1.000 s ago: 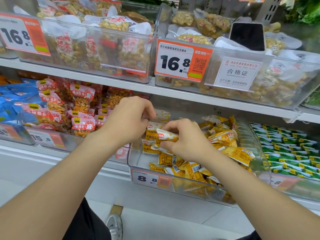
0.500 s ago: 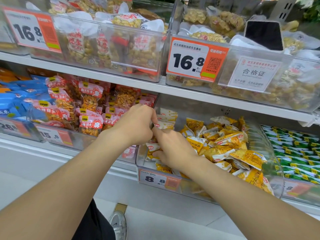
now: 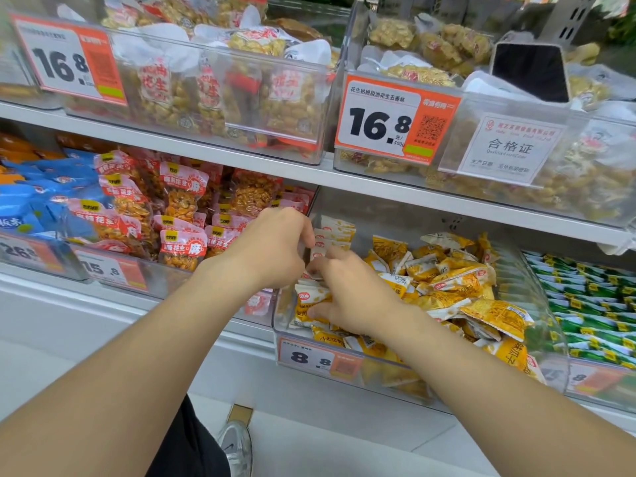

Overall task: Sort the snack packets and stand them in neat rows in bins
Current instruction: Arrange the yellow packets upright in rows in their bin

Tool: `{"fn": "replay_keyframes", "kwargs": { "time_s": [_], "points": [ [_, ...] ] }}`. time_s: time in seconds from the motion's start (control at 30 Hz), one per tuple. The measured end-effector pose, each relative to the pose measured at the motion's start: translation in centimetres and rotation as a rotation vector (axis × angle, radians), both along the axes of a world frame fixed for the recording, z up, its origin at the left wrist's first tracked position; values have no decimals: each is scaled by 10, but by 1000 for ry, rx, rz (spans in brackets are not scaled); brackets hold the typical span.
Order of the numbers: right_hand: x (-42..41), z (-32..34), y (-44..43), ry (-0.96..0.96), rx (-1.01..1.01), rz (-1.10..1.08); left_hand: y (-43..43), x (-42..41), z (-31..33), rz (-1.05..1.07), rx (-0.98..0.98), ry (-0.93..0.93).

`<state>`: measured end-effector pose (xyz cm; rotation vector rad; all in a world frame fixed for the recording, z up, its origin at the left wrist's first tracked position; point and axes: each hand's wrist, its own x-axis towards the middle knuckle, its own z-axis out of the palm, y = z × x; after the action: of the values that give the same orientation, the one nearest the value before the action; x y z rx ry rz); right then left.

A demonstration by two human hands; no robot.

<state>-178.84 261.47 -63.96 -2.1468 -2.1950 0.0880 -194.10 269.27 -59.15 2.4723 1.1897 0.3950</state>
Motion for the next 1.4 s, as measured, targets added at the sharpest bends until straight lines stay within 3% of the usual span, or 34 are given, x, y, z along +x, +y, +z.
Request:
{"fn": "replay_keyframes", "kwargs": {
  "time_s": [0.17, 0.33, 0.43, 0.57, 0.67, 0.97, 1.1, 1.17, 1.27, 1.4],
  "points": [
    [0, 3, 1, 164, -47, -110, -4, 1, 2, 21, -24, 12],
    [0, 11, 1, 198, -142, -106, -5, 0, 2, 19, -20, 15],
    [2, 6, 2, 166, -38, -197, -5, 1, 2, 19, -7, 14],
    [-2, -2, 0, -52, 81, -165, -6, 0, 4, 21, -1, 21],
    [-4, -5, -2, 5, 29, -119, -7, 0, 5, 17, 5, 21],
    [7, 14, -7, 155, 158, -150, -8, -1, 5, -17, 46, 72],
    [23, 21, -19, 331, -153, 27, -12, 0, 5, -8, 179, 6],
    [23, 10, -25, 244, -283, 161, -15, 4, 6, -37, 248, -37],
    [23, -1, -20, 122, -315, 256, -23, 8, 11, -146, 289, -89],
    [19, -2, -17, 133, -311, 243, -33, 10, 11, -211, 206, -102]
  ]
}}
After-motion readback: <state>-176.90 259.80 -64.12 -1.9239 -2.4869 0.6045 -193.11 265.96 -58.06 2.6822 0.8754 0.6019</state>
